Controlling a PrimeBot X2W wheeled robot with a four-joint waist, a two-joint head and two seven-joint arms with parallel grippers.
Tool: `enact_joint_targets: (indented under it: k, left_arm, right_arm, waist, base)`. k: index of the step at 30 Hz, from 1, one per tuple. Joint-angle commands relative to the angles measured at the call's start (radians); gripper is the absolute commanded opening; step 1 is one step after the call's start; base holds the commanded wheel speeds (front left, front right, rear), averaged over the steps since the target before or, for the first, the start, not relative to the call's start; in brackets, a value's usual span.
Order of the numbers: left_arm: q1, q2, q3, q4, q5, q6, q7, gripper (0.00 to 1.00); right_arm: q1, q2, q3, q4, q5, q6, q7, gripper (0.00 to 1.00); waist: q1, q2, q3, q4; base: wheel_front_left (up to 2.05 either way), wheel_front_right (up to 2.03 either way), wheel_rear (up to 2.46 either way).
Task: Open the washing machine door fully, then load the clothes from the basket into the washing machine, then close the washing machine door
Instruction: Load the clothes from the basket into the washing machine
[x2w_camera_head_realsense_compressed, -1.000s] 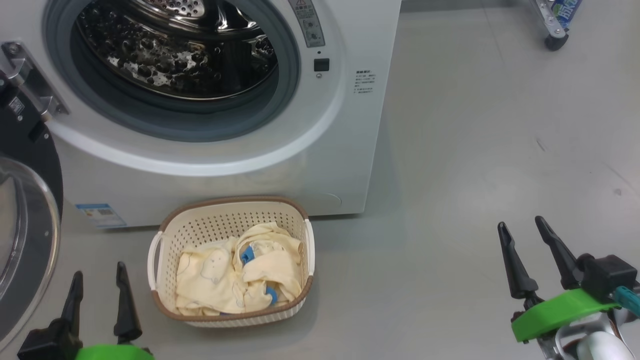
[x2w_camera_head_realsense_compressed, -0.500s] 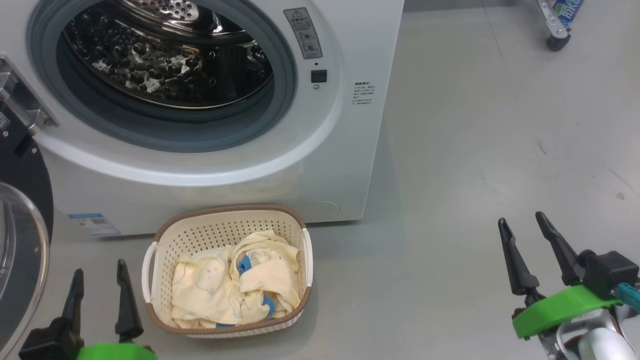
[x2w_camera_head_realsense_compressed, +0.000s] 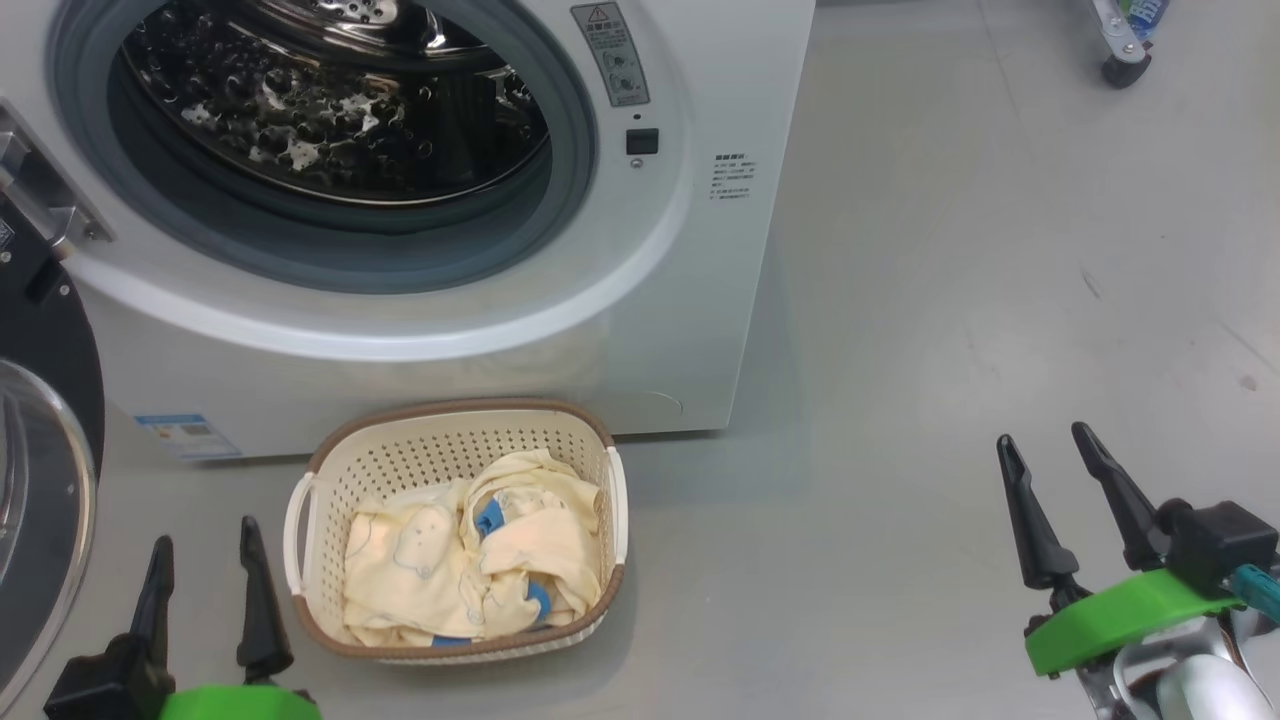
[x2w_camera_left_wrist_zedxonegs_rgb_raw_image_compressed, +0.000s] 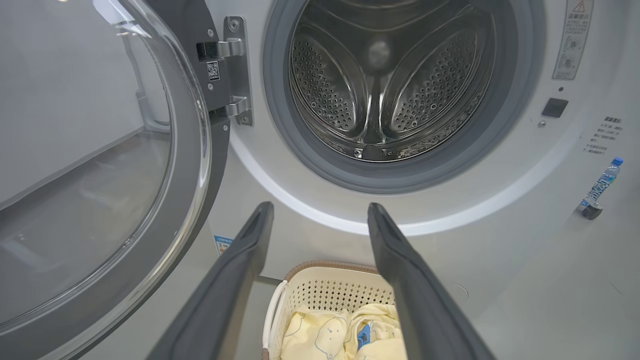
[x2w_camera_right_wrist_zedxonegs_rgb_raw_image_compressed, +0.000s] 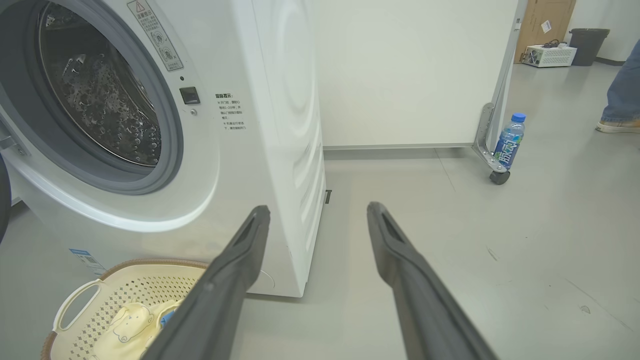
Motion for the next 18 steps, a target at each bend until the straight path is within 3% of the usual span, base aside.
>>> enact_joint_targets:
  k: [1,18]
  left_arm:
    - [-0.033,0.009,0.039,-0.033,0.016,-0.002,-0.014,1.00]
    - [-0.088,-0.012,0.031,-0.035,0.026,-0.016,-0.014,1.00]
  right_arm:
    - [-0.041,-0.020,0.012,-0.035,0.001,0.004,-0.010,1.00]
    - [-0.073,-0.027,0.010,-0.056,0.009,0.004,-0.010,1.00]
  waist:
    - [0.0000,0.0000,0.006,0.001]
    - [0.0000,0.0000,0.119,0.018]
  base:
    - [0.00,0.00,0.00]
    - [0.00,0.00,0.00]
